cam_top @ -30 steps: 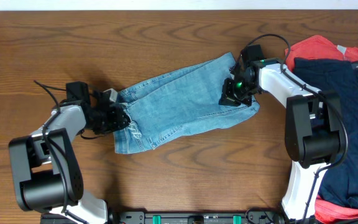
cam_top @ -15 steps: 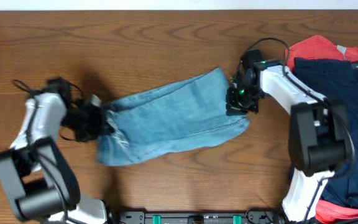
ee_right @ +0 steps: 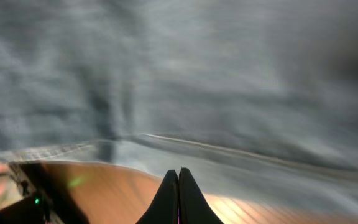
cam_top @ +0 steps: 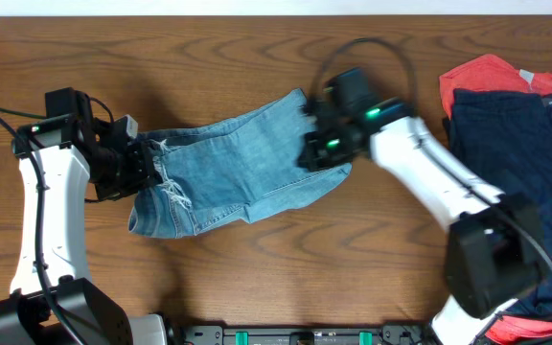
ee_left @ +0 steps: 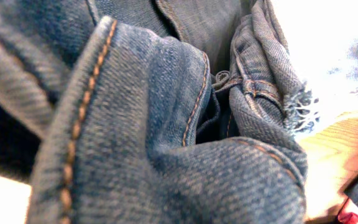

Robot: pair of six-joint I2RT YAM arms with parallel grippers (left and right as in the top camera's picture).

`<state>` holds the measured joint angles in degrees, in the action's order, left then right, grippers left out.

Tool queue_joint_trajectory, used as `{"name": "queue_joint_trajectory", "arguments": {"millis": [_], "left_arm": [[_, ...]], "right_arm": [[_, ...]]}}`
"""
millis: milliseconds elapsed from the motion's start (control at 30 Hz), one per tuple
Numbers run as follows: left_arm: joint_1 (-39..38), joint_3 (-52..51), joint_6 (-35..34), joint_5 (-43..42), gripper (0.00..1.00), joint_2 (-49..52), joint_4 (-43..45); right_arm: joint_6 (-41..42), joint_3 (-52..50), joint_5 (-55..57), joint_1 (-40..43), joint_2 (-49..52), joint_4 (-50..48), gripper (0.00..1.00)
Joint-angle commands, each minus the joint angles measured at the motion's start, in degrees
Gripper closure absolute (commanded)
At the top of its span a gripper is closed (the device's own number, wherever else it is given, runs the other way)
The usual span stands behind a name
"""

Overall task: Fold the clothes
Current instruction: 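Lift the right end with the right gripper and fold it leftward over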

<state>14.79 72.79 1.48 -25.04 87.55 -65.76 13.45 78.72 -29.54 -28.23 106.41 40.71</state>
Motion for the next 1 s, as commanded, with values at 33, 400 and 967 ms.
{"name": "queue_joint_trajectory", "arguments": {"millis": [33, 400, 967], "left_arm": [[-0.7, 0.7, -0.3, -0.6, 0.94, -0.3, -0.4], [-0.7, 6.2, -0.3, -0.6, 0.94, -0.4, -7.1], [-14.2, 15.9, -3.7, 2.4, 0.94, 0.2, -7.8]], "right_arm": [[6.7, -0.2, 4.5, -8.4, 5.4, -8.7, 0.99], [15.6, -0.2, -1.2, -19.0, 19.3, -20.9, 0.99], [12.6, -0.1, 3.0, -22.2, 7.6, -10.2, 0.75]]}}
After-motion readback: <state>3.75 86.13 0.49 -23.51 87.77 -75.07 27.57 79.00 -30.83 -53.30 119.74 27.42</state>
